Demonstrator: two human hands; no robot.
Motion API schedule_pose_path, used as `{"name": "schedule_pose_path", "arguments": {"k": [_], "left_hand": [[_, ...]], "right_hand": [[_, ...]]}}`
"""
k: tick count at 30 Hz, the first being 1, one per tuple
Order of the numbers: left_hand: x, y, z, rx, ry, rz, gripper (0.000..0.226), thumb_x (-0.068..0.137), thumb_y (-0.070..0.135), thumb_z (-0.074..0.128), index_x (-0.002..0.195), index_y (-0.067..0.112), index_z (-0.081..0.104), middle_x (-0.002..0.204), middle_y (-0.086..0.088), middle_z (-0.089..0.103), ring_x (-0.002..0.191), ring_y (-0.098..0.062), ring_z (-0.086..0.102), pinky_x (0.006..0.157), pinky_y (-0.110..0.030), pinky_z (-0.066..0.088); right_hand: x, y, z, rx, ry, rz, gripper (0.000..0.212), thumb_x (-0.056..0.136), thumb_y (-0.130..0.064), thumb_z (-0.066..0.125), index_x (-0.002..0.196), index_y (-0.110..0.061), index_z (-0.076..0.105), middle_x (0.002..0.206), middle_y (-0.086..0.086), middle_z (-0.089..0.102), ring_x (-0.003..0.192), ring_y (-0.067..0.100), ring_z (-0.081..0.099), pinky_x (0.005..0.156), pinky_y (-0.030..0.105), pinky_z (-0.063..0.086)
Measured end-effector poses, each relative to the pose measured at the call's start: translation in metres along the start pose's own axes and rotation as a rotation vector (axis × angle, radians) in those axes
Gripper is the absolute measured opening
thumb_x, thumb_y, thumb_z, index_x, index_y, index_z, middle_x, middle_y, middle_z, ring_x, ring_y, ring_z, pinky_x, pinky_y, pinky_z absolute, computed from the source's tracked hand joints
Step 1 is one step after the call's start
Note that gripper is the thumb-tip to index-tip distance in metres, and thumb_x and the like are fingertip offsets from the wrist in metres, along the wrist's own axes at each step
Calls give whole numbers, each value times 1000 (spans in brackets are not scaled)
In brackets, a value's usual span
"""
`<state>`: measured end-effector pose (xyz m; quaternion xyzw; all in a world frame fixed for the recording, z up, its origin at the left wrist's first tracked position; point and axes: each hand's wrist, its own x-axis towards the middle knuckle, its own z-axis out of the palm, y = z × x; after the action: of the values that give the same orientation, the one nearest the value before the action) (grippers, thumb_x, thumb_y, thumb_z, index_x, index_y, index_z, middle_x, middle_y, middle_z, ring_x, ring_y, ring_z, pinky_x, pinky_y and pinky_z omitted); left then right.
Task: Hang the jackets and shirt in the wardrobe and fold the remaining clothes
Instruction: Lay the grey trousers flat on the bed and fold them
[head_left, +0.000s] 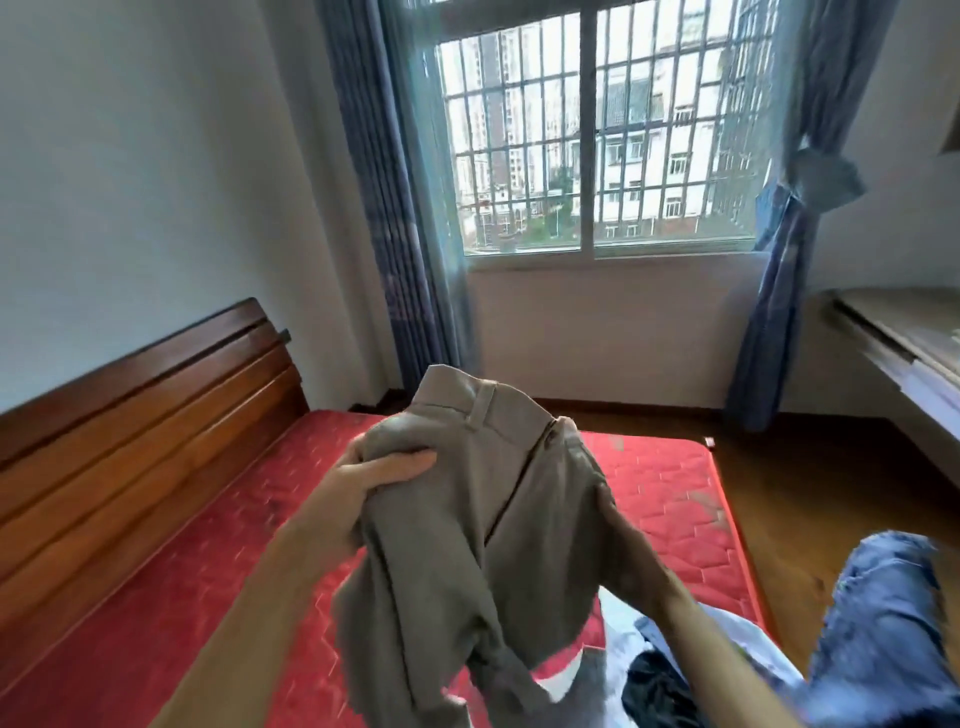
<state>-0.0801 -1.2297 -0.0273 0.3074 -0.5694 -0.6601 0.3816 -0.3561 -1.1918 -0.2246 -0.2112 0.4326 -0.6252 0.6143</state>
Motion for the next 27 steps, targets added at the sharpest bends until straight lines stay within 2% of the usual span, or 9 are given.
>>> {"name": "schedule_pose_path", "arguments": {"k": [3, 6, 8, 11, 15, 18, 22, 24, 27], "left_hand": [[-17, 1, -11, 101, 0, 36, 58, 36, 49, 96, 81, 15, 81, 88, -9, 77, 82, -17, 73, 71, -25, 58], [-31, -5, -33, 196, 105, -21, 72, 56, 65, 85, 95, 4, 77, 103, -17, 74, 94, -24, 71, 86, -34, 53], [-37, -10, -56, 214, 211, -60, 86, 64, 74, 77, 97, -6, 68, 102, -19, 68, 90, -30, 64, 88, -38, 50], [-46, -8, -94, 152, 340, -71, 96, 53, 82, 76, 103, 0, 69, 106, -22, 69, 98, -34, 68, 99, -42, 47], [-63, 3, -142, 47, 407, -79, 75, 70, 69, 73, 116, 10, 72, 115, -15, 73, 110, -28, 69, 107, -47, 45], [-72, 2, -175, 45, 465, -78, 58, 82, 55, 70, 116, 8, 71, 111, -15, 74, 108, -28, 70, 107, -46, 46], [-84, 6, -209, 121, 469, -20, 23, 96, 33, 60, 101, 15, 73, 102, -5, 75, 105, -16, 68, 109, -38, 43], [-89, 11, -233, 149, 462, -16, 22, 98, 30, 59, 99, 14, 74, 103, -7, 75, 104, -17, 68, 106, -36, 45], [-92, 17, -280, 153, 469, 21, 20, 100, 21, 55, 98, 12, 72, 99, -6, 73, 98, -14, 67, 96, -29, 48]], "right_hand": [[-10, -8, 26, 11, -38, -17, 25, 93, -20, 60, 112, -12, 75, 115, 8, 73, 111, 22, 65, 97, 38, 50], [-17, -23, 57, -189, -19, -20, 34, 78, -11, 74, 109, 4, 72, 106, 20, 73, 90, 26, 70, 81, 34, 58], [-21, -32, 79, -185, 14, -68, 25, 83, -6, 69, 105, 6, 71, 99, 20, 74, 80, 23, 72, 74, 30, 58], [-33, -48, 113, -19, -9, -112, 19, 91, -8, 57, 96, -1, 74, 89, 14, 74, 74, 20, 71, 73, 30, 56], [-48, -67, 156, -46, -106, -96, 32, 91, -12, 52, 72, -9, 78, 77, 10, 74, 66, 20, 70, 68, 30, 55], [-56, -62, 201, -347, -156, -119, 18, 78, -15, 64, 87, -3, 73, 87, 17, 71, 72, 25, 65, 71, 33, 50], [-57, -36, 260, -602, -362, -145, 44, 60, -15, 73, 101, 3, 70, 94, 18, 68, 83, 26, 63, 76, 34, 51], [-59, -18, 289, -731, -378, -202, 36, 65, -11, 69, 99, -3, 73, 91, 12, 70, 83, 21, 65, 76, 32, 53], [-63, 1, 330, -783, -199, -388, 13, 77, -4, 63, 83, -9, 73, 74, 1, 67, 71, 14, 61, 66, 24, 50]]}}
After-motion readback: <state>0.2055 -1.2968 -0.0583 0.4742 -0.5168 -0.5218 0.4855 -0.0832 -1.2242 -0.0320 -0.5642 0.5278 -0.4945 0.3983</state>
